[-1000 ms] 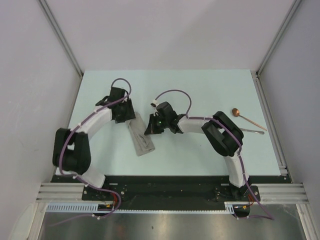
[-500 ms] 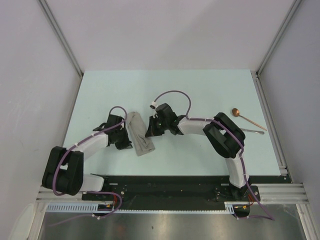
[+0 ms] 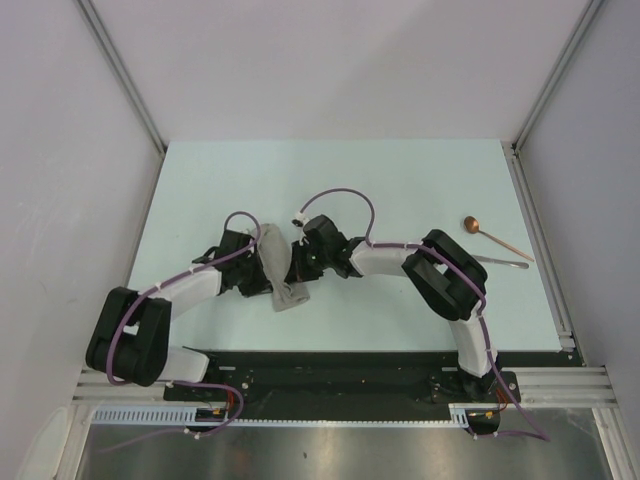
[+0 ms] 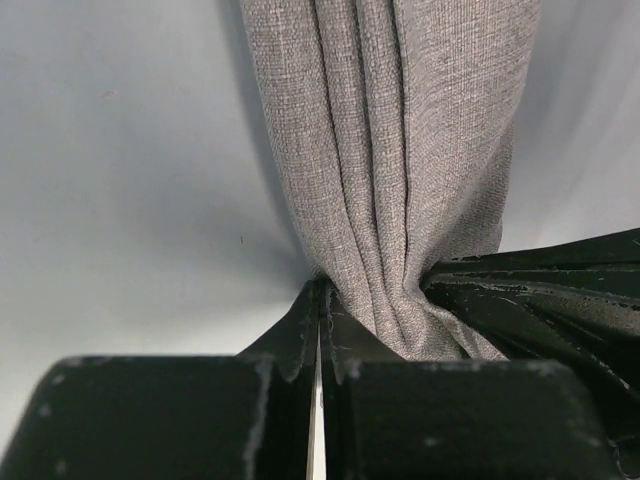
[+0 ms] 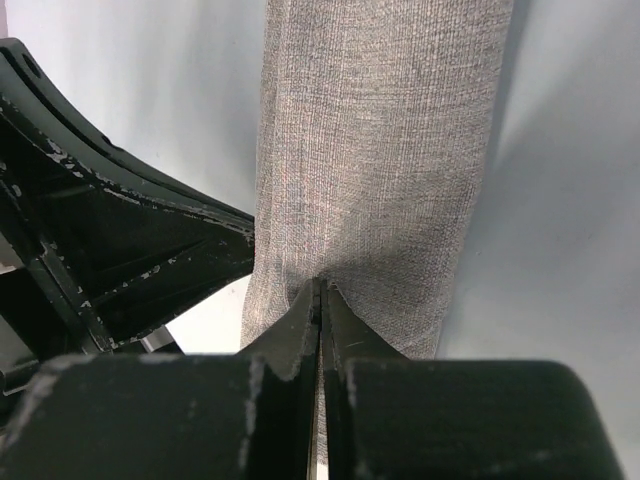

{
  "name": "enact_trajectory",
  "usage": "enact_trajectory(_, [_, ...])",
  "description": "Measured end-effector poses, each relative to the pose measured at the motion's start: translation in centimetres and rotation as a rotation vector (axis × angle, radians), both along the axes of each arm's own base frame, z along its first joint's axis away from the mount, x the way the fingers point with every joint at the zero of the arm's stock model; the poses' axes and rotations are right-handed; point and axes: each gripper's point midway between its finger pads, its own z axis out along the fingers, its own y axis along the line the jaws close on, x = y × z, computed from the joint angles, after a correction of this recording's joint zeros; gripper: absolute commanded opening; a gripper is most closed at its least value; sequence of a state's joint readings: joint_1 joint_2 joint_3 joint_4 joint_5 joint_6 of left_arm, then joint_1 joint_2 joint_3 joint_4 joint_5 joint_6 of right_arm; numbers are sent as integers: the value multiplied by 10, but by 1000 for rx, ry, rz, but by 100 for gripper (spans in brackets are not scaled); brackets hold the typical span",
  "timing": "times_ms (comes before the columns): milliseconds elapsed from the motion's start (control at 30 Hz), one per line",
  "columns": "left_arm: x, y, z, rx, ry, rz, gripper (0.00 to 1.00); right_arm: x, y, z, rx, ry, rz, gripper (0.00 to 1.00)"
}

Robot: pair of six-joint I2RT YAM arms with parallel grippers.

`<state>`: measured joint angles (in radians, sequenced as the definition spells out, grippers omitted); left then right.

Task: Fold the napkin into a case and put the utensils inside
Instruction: Smooth out the smaller rectangle-folded napkin at the center of the board.

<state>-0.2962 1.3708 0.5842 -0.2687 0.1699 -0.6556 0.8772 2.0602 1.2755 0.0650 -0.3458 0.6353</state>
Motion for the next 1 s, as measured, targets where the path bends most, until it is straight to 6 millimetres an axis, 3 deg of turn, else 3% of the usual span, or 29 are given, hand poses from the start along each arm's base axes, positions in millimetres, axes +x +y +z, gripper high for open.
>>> enact_trajectory(67, [0, 0, 0, 1, 0, 1, 8, 0, 0, 0, 1, 3, -2, 0])
enact_trajectory(133, [-2, 2, 1, 12, 2, 3, 32, 0, 0, 0, 0, 4, -4, 0])
enact_trajectory(233, [-9, 7, 8, 28, 3, 6, 54, 0, -1, 0, -5, -2, -2, 0])
enact_trajectory(267, [-11, 7, 14, 24, -7, 9, 57, 0, -2, -1, -11, -5, -1, 0])
enact_trajectory(433, [-12, -14, 47, -122, -62, 2, 52, 3, -9, 6, -22, -17, 2, 0])
enact_trajectory(533, [-16, -25, 52, -197, -27, 9, 55, 4, -11, 15, -13, -29, 2, 0])
enact_trajectory(733, [-17, -30, 66, -270, -7, 89, 53, 2, -15, 29, 4, -45, 2, 0])
enact_trajectory(1000, [-18, -43, 44, -327, 139, 144, 53, -1, -20, 28, -5, -42, -4, 0])
